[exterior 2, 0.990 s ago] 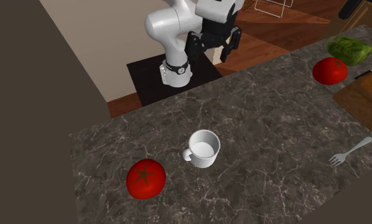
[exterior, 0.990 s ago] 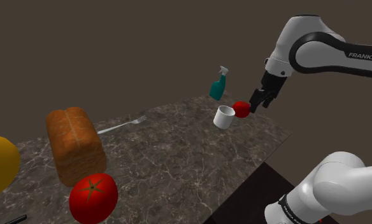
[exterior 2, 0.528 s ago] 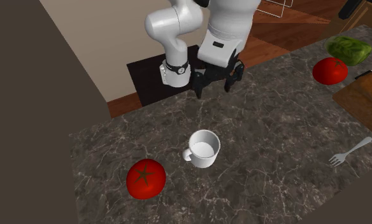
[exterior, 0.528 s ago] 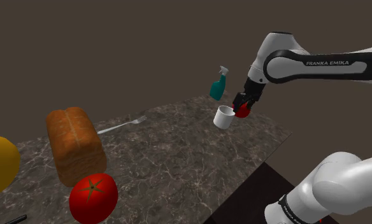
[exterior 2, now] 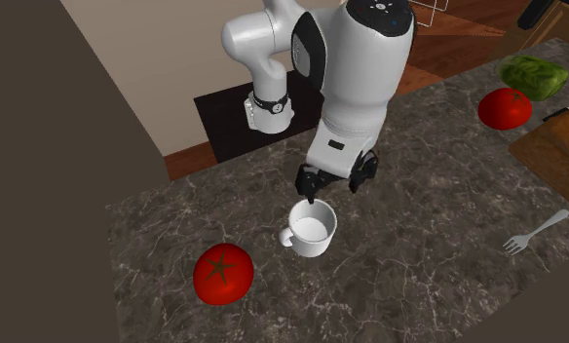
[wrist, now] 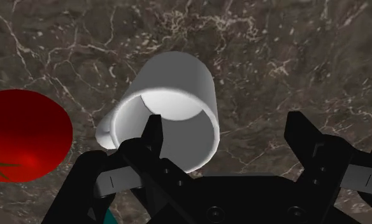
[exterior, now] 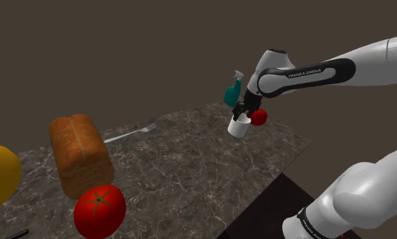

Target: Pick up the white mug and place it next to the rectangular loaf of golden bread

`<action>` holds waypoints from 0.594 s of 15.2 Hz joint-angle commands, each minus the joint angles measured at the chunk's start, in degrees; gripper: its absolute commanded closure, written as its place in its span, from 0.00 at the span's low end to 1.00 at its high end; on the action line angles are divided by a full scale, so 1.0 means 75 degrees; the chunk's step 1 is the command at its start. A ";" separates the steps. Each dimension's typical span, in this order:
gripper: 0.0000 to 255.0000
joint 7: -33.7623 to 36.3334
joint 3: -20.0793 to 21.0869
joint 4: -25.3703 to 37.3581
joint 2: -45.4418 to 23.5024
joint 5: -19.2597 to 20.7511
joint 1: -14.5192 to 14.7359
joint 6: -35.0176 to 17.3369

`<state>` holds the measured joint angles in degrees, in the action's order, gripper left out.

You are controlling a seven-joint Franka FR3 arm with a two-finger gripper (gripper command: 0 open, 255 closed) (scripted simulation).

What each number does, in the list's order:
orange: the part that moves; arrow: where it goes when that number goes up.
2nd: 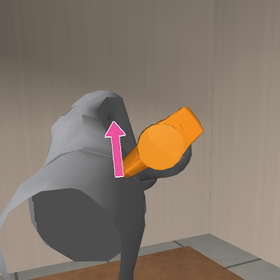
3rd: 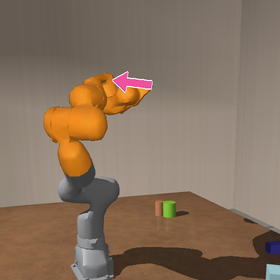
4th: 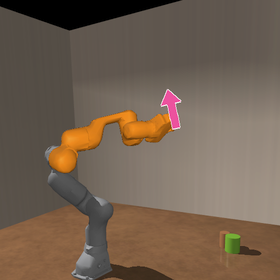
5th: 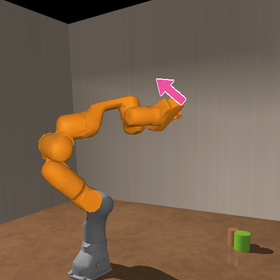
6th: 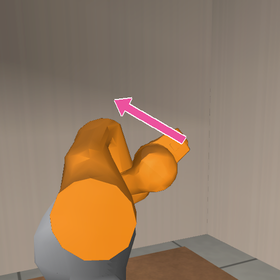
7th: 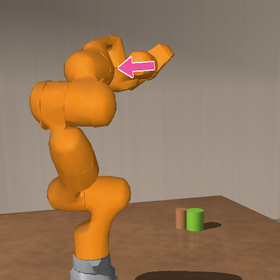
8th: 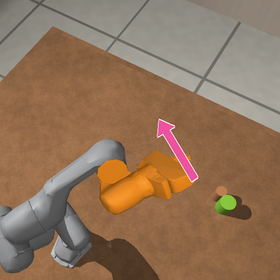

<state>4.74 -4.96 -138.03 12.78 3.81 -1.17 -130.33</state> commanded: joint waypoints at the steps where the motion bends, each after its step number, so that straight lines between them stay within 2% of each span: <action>1: 0.00 -0.0049 -0.0061 0.0261 -0.0567 -0.0082 -0.0011 -0.0448; 9: 0.00 -0.0107 -0.0102 0.0171 -0.1329 -0.0165 -0.0024 -0.1345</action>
<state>3.86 -5.76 -136.43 3.34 2.60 -1.39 -139.55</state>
